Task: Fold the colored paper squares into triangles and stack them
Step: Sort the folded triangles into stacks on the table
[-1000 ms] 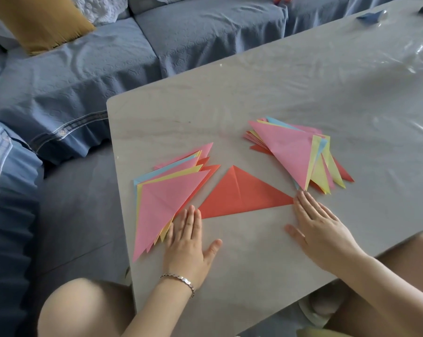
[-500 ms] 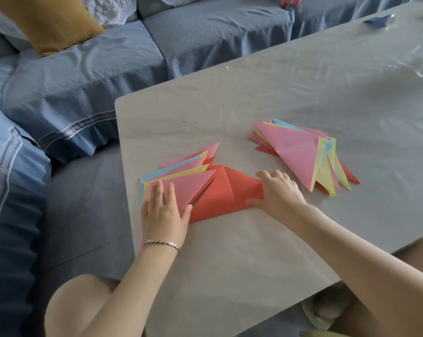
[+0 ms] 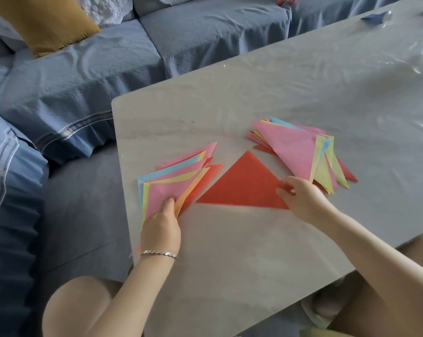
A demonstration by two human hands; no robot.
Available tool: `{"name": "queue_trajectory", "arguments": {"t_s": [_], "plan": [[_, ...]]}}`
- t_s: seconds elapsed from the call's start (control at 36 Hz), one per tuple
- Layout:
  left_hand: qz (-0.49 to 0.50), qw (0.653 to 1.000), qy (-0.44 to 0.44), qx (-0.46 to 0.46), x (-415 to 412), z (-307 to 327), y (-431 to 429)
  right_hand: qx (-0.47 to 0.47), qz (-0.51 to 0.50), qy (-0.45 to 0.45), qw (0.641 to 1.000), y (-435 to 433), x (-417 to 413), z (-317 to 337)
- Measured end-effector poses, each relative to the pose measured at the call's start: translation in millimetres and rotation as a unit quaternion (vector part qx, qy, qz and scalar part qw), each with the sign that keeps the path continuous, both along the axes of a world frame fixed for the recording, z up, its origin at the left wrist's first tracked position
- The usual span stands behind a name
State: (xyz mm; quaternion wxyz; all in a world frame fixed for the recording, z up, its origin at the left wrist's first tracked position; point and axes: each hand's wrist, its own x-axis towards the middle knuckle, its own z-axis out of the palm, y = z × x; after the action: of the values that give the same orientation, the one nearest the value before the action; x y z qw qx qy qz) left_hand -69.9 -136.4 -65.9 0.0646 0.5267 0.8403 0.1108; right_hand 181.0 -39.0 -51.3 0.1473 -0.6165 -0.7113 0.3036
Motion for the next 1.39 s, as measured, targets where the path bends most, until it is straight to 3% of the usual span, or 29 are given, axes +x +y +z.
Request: {"name": "queue_trajectory", "arguments": {"t_s": [0.11, 0.22, 0.33, 0.42, 0.53, 0.64, 0.75, 0.92, 1.14, 1.39], "plan": [[-0.072, 0.990, -0.005, 0.118, 7, -5, 4, 0.097, -0.101, 0.091, 0.986, 4, 18, 8], [-0.126, 0.968, 0.016, 0.216, 21, -4, 11, 0.120, -0.204, 0.201, 0.951, 20, 35, 13], [-0.175, 0.958, 0.027, 0.224, 35, -6, 19, 0.134, -0.252, 0.178, 0.942, 34, 49, 10], [-0.218, 0.955, 0.035, 0.198, 46, -10, 22, 0.088, -0.263, 0.118, 0.953, 34, 51, 8], [-0.274, 0.948, 0.038, 0.154, 61, -18, 24, 0.099, -0.217, 0.049, 0.970, 16, 45, 5], [-0.316, 0.939, 0.040, 0.127, 75, -23, 28, 0.174, -0.078, 0.052, 0.980, -7, 33, -5], [-0.347, 0.933, 0.036, 0.090, 85, -33, 37, 0.208, 0.061, 0.030, 0.976, -32, 15, -12], [-0.322, 0.943, 0.080, -0.015, 82, -37, 40, 0.176, 0.242, -0.115, 0.947, -49, -4, -38], [-0.319, 0.942, 0.103, 0.009, 70, -43, 9, 0.176, 0.269, -0.191, 0.928, -57, -22, -49], [-0.275, 0.954, 0.103, -0.064, 57, -38, -6, 0.181, 0.254, -0.217, 0.925, -58, -17, -49]]}}
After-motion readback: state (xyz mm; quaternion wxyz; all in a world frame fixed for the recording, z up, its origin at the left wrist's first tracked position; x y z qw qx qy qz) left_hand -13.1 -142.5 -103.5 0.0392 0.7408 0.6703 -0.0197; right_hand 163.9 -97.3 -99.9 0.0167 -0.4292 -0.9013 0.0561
